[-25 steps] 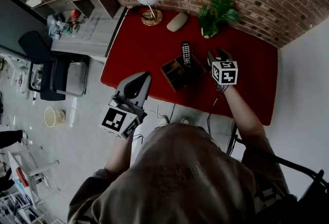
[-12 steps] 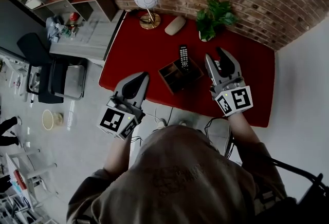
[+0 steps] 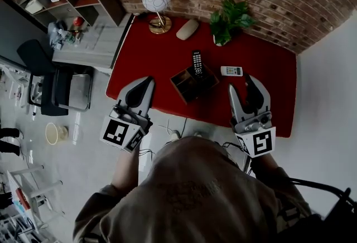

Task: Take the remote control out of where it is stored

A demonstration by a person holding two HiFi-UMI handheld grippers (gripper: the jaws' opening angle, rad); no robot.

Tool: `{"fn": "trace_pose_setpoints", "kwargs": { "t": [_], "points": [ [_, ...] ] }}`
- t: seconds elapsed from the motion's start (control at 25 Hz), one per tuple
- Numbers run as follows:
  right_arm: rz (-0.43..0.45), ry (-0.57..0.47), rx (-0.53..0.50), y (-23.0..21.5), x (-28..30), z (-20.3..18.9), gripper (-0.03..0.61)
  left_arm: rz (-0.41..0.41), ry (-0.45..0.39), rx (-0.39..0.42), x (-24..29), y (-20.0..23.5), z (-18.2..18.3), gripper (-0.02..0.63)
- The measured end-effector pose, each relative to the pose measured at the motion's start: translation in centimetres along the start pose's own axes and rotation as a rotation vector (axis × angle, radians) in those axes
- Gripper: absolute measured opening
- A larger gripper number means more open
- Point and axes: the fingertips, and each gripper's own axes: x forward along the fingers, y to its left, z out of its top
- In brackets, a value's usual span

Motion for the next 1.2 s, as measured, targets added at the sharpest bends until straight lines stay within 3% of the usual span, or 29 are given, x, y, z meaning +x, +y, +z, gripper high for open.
{"fn": "trace_pose_setpoints", "kwargs": {
  "t": [0.32, 0.44, 0.68, 0.92, 1.2],
  "points": [
    [-0.038, 0.045, 0.028, -0.5, -1.5, -1.0, 0.16, 0.011, 0.011, 0.017, -0.3, 0.5, -0.1, 0.011],
    [-0.073, 0.049, 0.03, -1.3, -1.8, -1.1, 0.078, 0.015, 0.015, 0.019, -0.2, 0.3, 0.1, 0.011],
    [-0.091, 0.059, 0.032, -1.6, -2.0, -1.2, 0.019, -0.006, -0.006, 0.035, -0.3, -0.3, 0.4, 0.011],
    [-0.078, 0.063, 0.044, -1.3, -1.8, -1.1, 0.012, -0.005, 0.009, 0.027, -0.6, -0.3, 0.1, 0.011],
    [-0.067, 0.067, 0.055, -1.0, -1.9, -1.1, 0.012, -0.012, -0.049, 0.07, -0.5, -0.9, 1.4, 0.011]
  ]
}}
